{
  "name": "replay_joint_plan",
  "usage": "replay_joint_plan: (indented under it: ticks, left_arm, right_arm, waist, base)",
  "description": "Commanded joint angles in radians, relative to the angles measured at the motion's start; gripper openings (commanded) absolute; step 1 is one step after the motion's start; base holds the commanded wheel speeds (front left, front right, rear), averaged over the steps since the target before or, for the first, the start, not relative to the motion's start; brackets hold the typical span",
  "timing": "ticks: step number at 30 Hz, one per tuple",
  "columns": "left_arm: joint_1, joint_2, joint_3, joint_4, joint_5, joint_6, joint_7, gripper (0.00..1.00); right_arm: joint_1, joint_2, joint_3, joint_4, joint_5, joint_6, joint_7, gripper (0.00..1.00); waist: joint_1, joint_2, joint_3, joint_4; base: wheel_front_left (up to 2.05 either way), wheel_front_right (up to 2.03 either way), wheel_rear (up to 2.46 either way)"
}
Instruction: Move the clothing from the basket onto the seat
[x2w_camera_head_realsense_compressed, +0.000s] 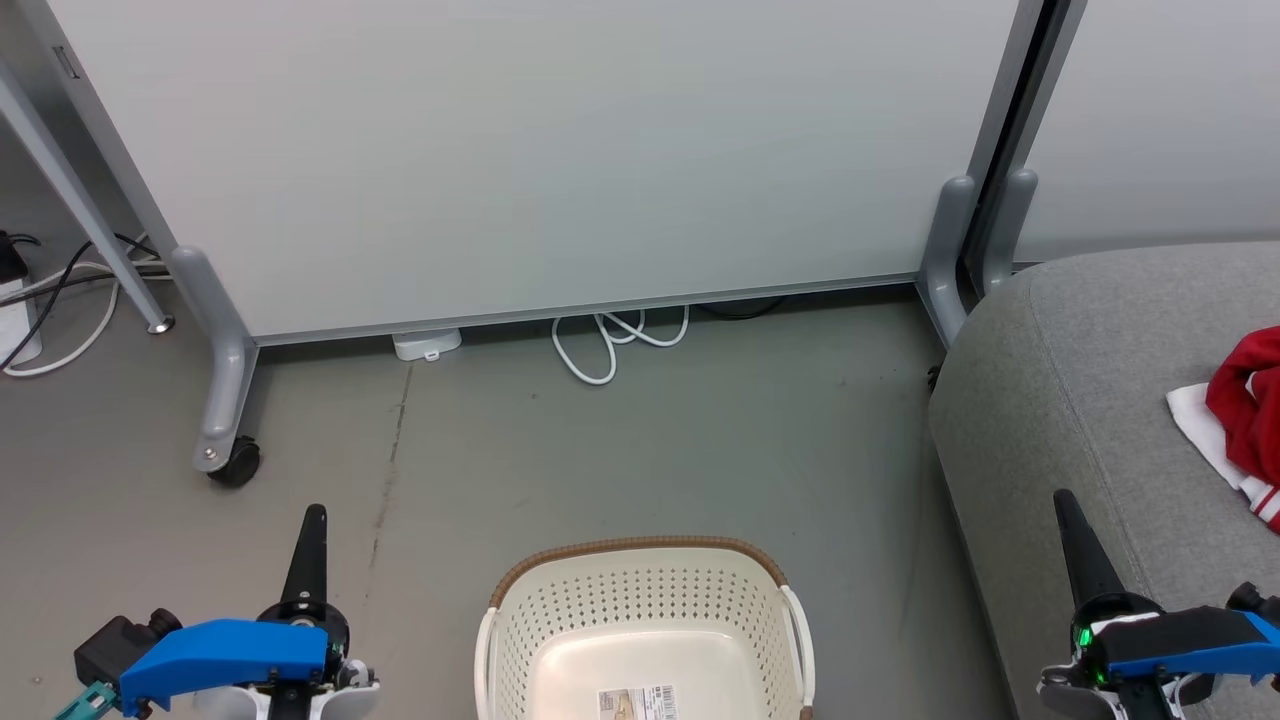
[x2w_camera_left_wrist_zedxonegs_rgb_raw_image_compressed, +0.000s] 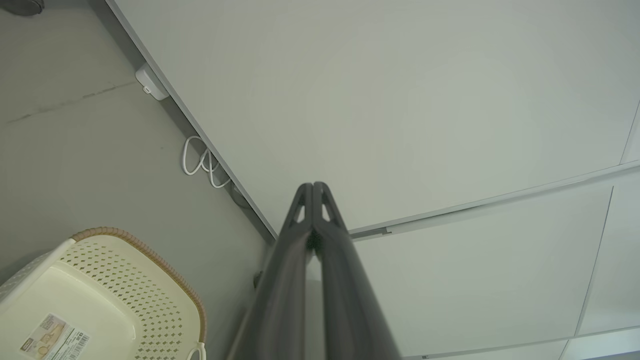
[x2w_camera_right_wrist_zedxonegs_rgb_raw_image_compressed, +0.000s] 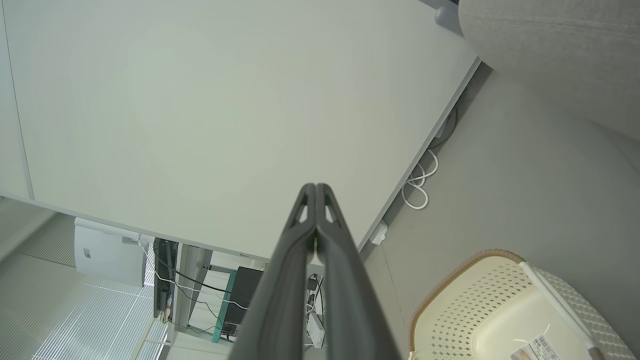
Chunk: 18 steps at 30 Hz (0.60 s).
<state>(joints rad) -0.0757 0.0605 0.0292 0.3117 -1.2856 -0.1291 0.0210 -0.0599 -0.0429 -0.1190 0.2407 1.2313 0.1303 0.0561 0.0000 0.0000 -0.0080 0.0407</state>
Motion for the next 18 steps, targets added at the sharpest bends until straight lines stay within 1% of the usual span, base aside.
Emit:
replay_joint_plan:
  ticks: [1,18]
  left_arm:
    - [-0.022,0.001,0.012,-0.013,-0.021,-0.002,0.007,0.0]
    - [-0.03,-0.004,0.045,-0.038,-0.152,-0.002,0.045,0.0]
  right_arm:
    - [-0.023,-0.008,0.001,-0.004,0.025,0.001,0.004,0.0]
    - [-0.037,-0.009,0.003,0.0,0.177,0.001,0.029,0.0]
  waist:
    - [0.0,0.0,0.0,-0.001]
    - [0.0,0.0,0.004,-0.016]
  base:
    - [0.0,0.0,0.0]
    - [0.0,0.0,0.0]
